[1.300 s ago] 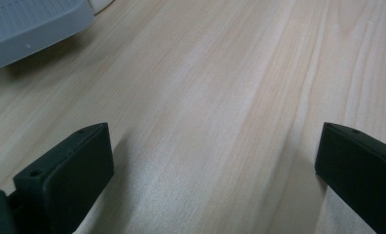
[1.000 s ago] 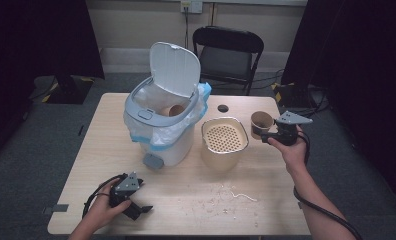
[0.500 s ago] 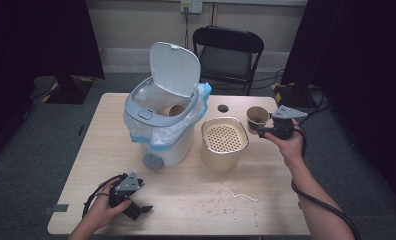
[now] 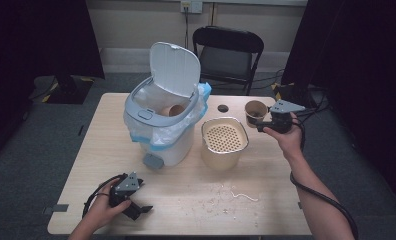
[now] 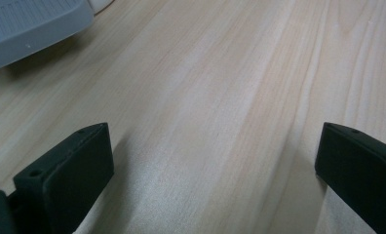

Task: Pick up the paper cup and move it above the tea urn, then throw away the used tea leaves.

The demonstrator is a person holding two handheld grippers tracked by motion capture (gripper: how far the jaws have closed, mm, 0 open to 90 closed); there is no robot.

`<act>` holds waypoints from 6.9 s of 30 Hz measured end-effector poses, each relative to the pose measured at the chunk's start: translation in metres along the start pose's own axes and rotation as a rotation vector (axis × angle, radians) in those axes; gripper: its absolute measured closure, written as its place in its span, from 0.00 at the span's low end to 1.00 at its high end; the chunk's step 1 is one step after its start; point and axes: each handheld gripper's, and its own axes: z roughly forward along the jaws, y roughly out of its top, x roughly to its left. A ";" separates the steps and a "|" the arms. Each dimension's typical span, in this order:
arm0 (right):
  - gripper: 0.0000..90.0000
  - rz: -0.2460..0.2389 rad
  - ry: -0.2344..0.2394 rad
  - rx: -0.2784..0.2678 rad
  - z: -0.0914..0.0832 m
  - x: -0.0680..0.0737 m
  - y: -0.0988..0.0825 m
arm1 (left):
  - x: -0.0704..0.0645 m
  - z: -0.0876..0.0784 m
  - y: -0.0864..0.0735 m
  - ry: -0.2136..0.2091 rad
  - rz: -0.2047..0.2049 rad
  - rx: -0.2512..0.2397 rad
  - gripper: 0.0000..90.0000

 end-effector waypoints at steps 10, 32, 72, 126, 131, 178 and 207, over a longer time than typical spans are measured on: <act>0.36 -0.100 -0.009 0.003 0.001 0.002 0.012 | 0.000 0.000 0.000 0.000 0.000 -0.001 0.00; 0.36 -0.338 -0.032 -0.037 0.001 0.005 0.042 | 0.000 0.000 0.000 -0.006 -0.006 -0.005 0.00; 0.37 -1.381 -0.270 0.223 0.005 0.069 0.071 | 0.000 0.000 0.000 -0.005 -0.004 -0.005 0.00; 0.35 -0.152 0.038 0.066 -0.004 0.024 0.065 | 0.000 0.000 0.000 -0.009 -0.003 -0.003 0.00; 0.35 -0.143 0.051 0.058 -0.006 0.023 0.069 | 0.000 0.000 0.000 -0.009 -0.003 -0.006 0.00; 0.35 -0.116 0.235 0.023 -0.013 0.047 0.145 | 0.000 0.000 0.000 -0.008 0.000 -0.002 0.00; 0.35 -0.115 0.316 0.032 -0.012 0.056 0.182 | 0.000 0.000 0.000 -0.008 0.000 -0.002 0.00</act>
